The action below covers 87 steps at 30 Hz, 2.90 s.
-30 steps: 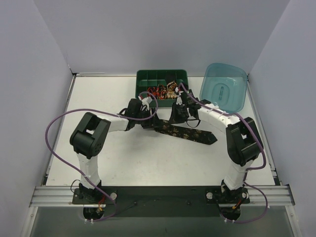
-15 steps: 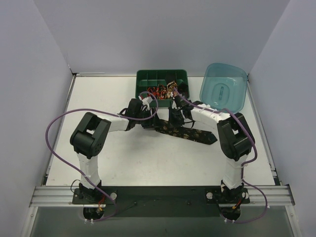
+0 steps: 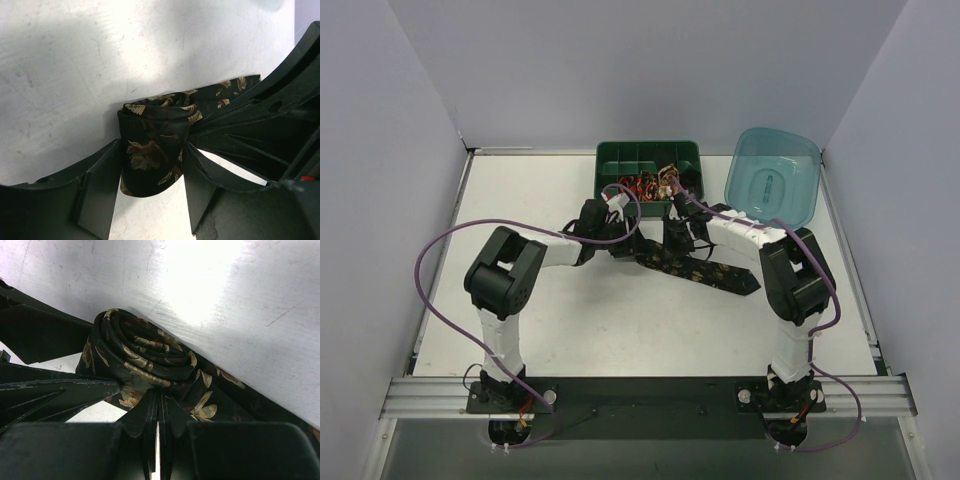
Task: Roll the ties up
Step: Roll the tie at the center of the board.
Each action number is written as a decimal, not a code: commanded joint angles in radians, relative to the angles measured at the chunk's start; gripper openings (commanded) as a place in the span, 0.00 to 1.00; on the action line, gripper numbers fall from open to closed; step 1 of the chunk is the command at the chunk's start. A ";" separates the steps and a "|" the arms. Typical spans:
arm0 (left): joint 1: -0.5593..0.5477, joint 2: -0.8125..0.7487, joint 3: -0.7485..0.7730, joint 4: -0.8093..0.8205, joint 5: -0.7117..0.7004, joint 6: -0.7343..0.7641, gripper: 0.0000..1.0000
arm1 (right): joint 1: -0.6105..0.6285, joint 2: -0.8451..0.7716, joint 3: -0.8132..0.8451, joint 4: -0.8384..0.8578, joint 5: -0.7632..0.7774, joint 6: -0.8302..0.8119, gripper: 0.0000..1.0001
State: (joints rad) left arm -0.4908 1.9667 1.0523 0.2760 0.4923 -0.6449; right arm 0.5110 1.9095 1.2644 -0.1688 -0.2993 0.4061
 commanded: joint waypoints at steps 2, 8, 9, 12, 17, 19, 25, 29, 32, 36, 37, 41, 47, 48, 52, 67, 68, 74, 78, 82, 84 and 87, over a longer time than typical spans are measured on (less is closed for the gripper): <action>-0.008 0.020 -0.011 0.192 0.069 -0.064 0.55 | -0.009 0.025 0.006 -0.052 0.022 -0.003 0.00; -0.008 -0.015 -0.009 0.190 0.074 -0.050 0.38 | -0.008 0.051 0.024 -0.041 -0.041 -0.001 0.00; -0.009 -0.022 -0.014 0.183 0.072 -0.045 0.37 | -0.003 0.056 0.029 -0.040 -0.052 -0.003 0.00; -0.008 -0.057 -0.026 0.160 0.072 -0.027 0.37 | 0.003 0.074 0.053 -0.040 -0.075 -0.006 0.00; -0.008 -0.143 -0.041 0.105 0.052 0.008 0.37 | 0.032 0.102 0.102 -0.040 -0.101 -0.007 0.00; -0.008 -0.173 -0.043 0.075 0.048 0.022 0.37 | 0.040 0.111 0.118 -0.041 -0.109 -0.009 0.00; -0.009 -0.200 -0.040 0.009 0.025 0.054 0.38 | 0.044 0.129 0.159 -0.037 -0.139 0.000 0.00; -0.005 -0.180 -0.044 -0.032 -0.011 0.062 0.43 | 0.029 0.092 0.144 -0.037 -0.142 0.002 0.00; 0.001 -0.180 -0.060 -0.026 -0.044 0.060 0.44 | 0.009 0.046 0.128 -0.037 -0.149 0.002 0.00; -0.003 -0.155 -0.035 -0.038 -0.052 0.079 0.44 | -0.017 0.003 0.124 -0.041 -0.146 0.000 0.00; -0.005 -0.152 -0.029 -0.040 -0.052 0.079 0.44 | -0.025 0.000 0.122 -0.046 -0.140 -0.003 0.00; -0.014 -0.149 0.000 -0.063 -0.072 0.083 0.45 | -0.058 -0.006 0.107 -0.054 -0.127 -0.010 0.00; -0.048 -0.147 0.070 -0.172 -0.133 0.125 0.46 | -0.083 0.012 0.084 -0.057 -0.109 -0.006 0.00; -0.052 -0.146 0.092 -0.185 -0.142 0.135 0.46 | -0.083 0.020 0.085 -0.055 -0.115 -0.004 0.00; -0.075 -0.131 0.138 -0.245 -0.169 0.148 0.47 | -0.066 0.057 0.087 -0.038 -0.127 0.007 0.00; -0.152 -0.043 0.244 -0.339 -0.213 0.183 0.51 | -0.088 0.048 0.037 -0.063 -0.139 0.025 0.00; -0.160 -0.034 0.250 -0.345 -0.219 0.183 0.51 | -0.091 0.022 0.023 -0.070 -0.135 0.022 0.00; -0.189 0.000 0.328 -0.428 -0.268 0.206 0.53 | -0.109 -0.055 0.006 -0.130 -0.101 0.011 0.00; -0.203 0.034 0.376 -0.474 -0.282 0.215 0.54 | -0.132 -0.082 0.003 -0.167 -0.075 0.005 0.00; -0.216 0.067 0.414 -0.508 -0.288 0.217 0.55 | -0.160 -0.109 -0.010 -0.178 -0.049 0.004 0.00; -0.226 0.084 0.429 -0.517 -0.290 0.218 0.56 | -0.177 -0.118 -0.010 -0.192 -0.038 0.003 0.00; -0.232 0.100 0.445 -0.520 -0.293 0.218 0.57 | -0.186 -0.132 -0.016 -0.190 -0.035 -0.001 0.00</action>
State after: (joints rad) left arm -0.7101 2.0384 1.4467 -0.2008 0.2192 -0.4458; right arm 0.3405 1.8374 1.2636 -0.3000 -0.3656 0.4141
